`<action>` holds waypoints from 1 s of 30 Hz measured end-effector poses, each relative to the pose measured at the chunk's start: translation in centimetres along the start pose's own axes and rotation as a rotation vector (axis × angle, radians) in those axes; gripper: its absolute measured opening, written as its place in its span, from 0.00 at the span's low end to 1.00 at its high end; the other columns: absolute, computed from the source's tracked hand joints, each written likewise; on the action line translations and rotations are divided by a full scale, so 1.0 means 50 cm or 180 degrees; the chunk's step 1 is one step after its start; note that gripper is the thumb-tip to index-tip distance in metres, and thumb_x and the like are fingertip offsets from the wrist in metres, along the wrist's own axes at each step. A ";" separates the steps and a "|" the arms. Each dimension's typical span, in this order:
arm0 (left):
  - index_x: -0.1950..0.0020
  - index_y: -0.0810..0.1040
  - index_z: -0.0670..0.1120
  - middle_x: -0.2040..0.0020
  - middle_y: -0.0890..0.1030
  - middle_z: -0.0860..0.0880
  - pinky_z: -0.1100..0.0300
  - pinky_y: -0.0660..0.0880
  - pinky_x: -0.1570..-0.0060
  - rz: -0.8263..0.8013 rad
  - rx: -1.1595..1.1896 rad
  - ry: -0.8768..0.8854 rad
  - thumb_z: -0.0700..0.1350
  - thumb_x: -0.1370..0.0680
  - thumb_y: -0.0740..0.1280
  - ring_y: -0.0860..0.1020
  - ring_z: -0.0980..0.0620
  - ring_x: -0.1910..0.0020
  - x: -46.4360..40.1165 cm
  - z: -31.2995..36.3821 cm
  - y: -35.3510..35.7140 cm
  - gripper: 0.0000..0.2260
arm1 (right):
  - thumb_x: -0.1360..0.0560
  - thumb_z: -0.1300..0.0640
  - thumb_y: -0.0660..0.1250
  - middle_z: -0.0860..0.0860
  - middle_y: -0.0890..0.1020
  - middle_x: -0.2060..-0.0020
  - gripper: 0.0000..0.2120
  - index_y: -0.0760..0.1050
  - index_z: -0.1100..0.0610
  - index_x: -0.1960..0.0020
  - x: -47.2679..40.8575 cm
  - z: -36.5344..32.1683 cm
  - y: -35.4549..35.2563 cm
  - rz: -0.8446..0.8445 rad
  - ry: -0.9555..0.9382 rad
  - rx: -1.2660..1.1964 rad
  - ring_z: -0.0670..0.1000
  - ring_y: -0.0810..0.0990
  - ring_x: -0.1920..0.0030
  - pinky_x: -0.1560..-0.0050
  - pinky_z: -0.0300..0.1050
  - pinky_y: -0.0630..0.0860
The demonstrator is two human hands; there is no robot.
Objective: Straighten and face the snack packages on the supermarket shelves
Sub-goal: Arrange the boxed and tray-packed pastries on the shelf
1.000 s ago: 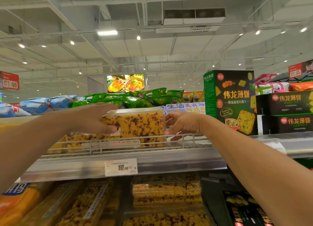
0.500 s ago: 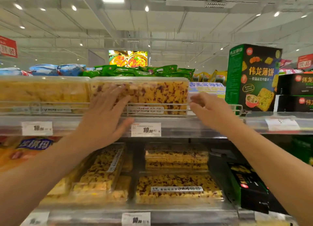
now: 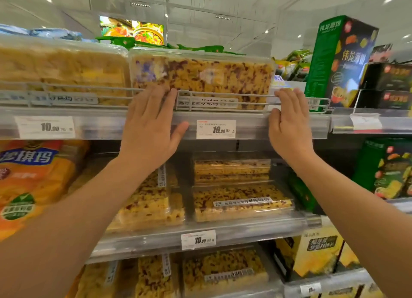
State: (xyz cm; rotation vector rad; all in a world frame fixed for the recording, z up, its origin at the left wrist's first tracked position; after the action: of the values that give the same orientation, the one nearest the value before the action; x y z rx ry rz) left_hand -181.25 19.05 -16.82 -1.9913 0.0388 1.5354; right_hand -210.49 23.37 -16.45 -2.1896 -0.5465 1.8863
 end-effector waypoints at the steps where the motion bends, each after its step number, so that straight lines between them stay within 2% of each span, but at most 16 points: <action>1: 0.26 0.64 0.38 0.28 0.67 0.38 0.41 0.59 0.28 0.0024 0.0037 -0.0009 0.55 0.20 0.62 0.63 0.37 0.28 0.001 0.000 0.000 0.29 | 0.18 0.53 0.49 0.52 0.63 0.26 0.21 0.62 0.55 0.27 0.000 -0.002 0.003 -0.0004 0.0043 0.0011 0.53 0.52 0.23 0.23 0.49 0.46; 4: 0.26 0.64 0.38 0.27 0.66 0.38 0.41 0.58 0.27 0.0012 0.0129 -0.0003 0.54 0.20 0.62 0.62 0.37 0.27 0.001 0.001 -0.001 0.29 | 0.18 0.50 0.46 0.51 0.59 0.24 0.23 0.58 0.55 0.24 0.004 -0.007 0.007 -0.0065 0.0235 0.0057 0.52 0.48 0.22 0.23 0.51 0.45; 9: 0.26 0.63 0.38 0.27 0.65 0.39 0.43 0.56 0.26 -0.0059 0.0150 0.0019 0.53 0.21 0.63 0.61 0.38 0.26 0.000 -0.002 -0.008 0.29 | 0.17 0.47 0.44 0.51 0.43 0.21 0.27 0.43 0.54 0.21 0.043 -0.030 0.018 -0.0462 0.0410 0.0197 0.51 0.38 0.22 0.24 0.53 0.38; 13: 0.24 0.61 0.40 0.22 0.57 0.40 0.46 0.47 0.24 -0.0268 0.0209 0.0216 0.49 0.20 0.61 0.53 0.40 0.22 0.013 -0.013 -0.012 0.26 | 0.18 0.45 0.50 0.52 0.39 0.22 0.30 0.43 0.55 0.21 0.100 -0.082 0.025 -0.0719 0.0534 -0.0001 0.52 0.36 0.23 0.24 0.56 0.39; 15: 0.23 0.61 0.42 0.20 0.54 0.42 0.46 0.45 0.24 -0.0365 0.0213 0.0338 0.46 0.19 0.61 0.51 0.43 0.21 0.042 -0.025 -0.014 0.25 | 0.19 0.45 0.54 0.46 0.38 0.22 0.31 0.46 0.51 0.21 0.143 -0.127 0.028 -0.0793 0.0675 -0.0529 0.48 0.36 0.23 0.24 0.52 0.41; 16: 0.24 0.63 0.43 0.20 0.54 0.43 0.45 0.46 0.24 -0.0406 0.0287 0.0373 0.44 0.20 0.61 0.51 0.43 0.21 0.066 -0.029 -0.015 0.24 | 0.19 0.44 0.56 0.42 0.38 0.23 0.31 0.47 0.48 0.22 0.171 -0.157 0.031 -0.0861 0.0653 -0.0807 0.45 0.37 0.23 0.25 0.47 0.42; 18: 0.28 0.71 0.43 0.21 0.58 0.43 0.43 0.48 0.24 -0.0440 0.0629 0.0307 0.41 0.21 0.63 0.53 0.44 0.22 0.128 -0.032 -0.019 0.20 | 0.21 0.42 0.58 0.38 0.43 0.23 0.30 0.49 0.45 0.23 0.230 -0.223 0.047 -0.1144 0.0442 -0.1168 0.41 0.41 0.24 0.31 0.36 0.42; 20: 0.33 0.76 0.43 0.24 0.65 0.44 0.46 0.54 0.26 -0.0421 0.0999 0.0028 0.42 0.22 0.62 0.58 0.46 0.23 0.195 -0.029 -0.024 0.17 | 0.22 0.40 0.59 0.40 0.53 0.24 0.30 0.52 0.44 0.25 0.273 -0.279 0.081 -0.1658 0.0601 -0.1538 0.41 0.53 0.26 0.32 0.35 0.51; 22: 0.36 0.78 0.44 0.30 0.73 0.46 0.51 0.62 0.29 -0.0411 0.1296 -0.0322 0.44 0.22 0.61 0.67 0.48 0.28 0.257 -0.027 -0.031 0.16 | 0.24 0.38 0.61 0.44 0.66 0.29 0.28 0.58 0.43 0.27 0.291 -0.322 0.120 -0.2261 0.1467 -0.2072 0.43 0.68 0.34 0.37 0.41 0.69; 24: 0.38 0.79 0.45 0.35 0.77 0.48 0.55 0.65 0.33 -0.0490 0.1419 -0.0559 0.47 0.21 0.60 0.71 0.50 0.33 0.305 -0.028 -0.035 0.15 | 0.25 0.36 0.61 0.48 0.77 0.40 0.26 0.63 0.44 0.31 0.294 -0.354 0.152 -0.2655 0.2542 -0.2514 0.48 0.80 0.46 0.52 0.46 0.81; 26: 0.38 0.79 0.46 0.37 0.78 0.49 0.56 0.65 0.33 -0.0640 0.1468 -0.0728 0.47 0.21 0.59 0.72 0.51 0.34 0.339 -0.036 -0.033 0.15 | 0.26 0.35 0.61 0.52 0.81 0.51 0.23 0.67 0.46 0.37 0.294 -0.371 0.175 -0.2815 0.3098 -0.2622 0.52 0.83 0.55 0.66 0.45 0.80; 28: 0.36 0.79 0.46 0.35 0.78 0.50 0.56 0.64 0.31 -0.0807 0.1574 -0.0872 0.47 0.21 0.58 0.70 0.53 0.33 0.359 -0.047 -0.031 0.17 | 0.27 0.33 0.62 0.54 0.83 0.55 0.20 0.69 0.46 0.44 0.296 -0.376 0.188 -0.2864 0.3318 -0.2620 0.53 0.84 0.59 0.70 0.43 0.78; 30: 0.35 0.78 0.46 0.33 0.77 0.50 0.56 0.62 0.29 -0.0880 0.1645 -0.0856 0.47 0.20 0.58 0.68 0.56 0.31 0.368 -0.052 -0.030 0.16 | 0.27 0.36 0.64 0.55 0.84 0.56 0.19 0.71 0.48 0.45 0.297 -0.379 0.195 -0.2885 0.3375 -0.2684 0.53 0.85 0.62 0.70 0.43 0.79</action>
State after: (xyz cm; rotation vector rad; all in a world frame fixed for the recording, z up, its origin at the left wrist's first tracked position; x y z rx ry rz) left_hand -172.43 25.20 -32.04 -1.3205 0.0430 1.4228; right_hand -188.69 22.09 -30.57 -2.2388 -1.7942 -0.0666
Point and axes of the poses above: each hand's wrist, its own x-axis away from the middle knuckle, its own y-axis out of the palm, z = x × y, the point moved 2 cm from there along -x, towards the middle knuckle
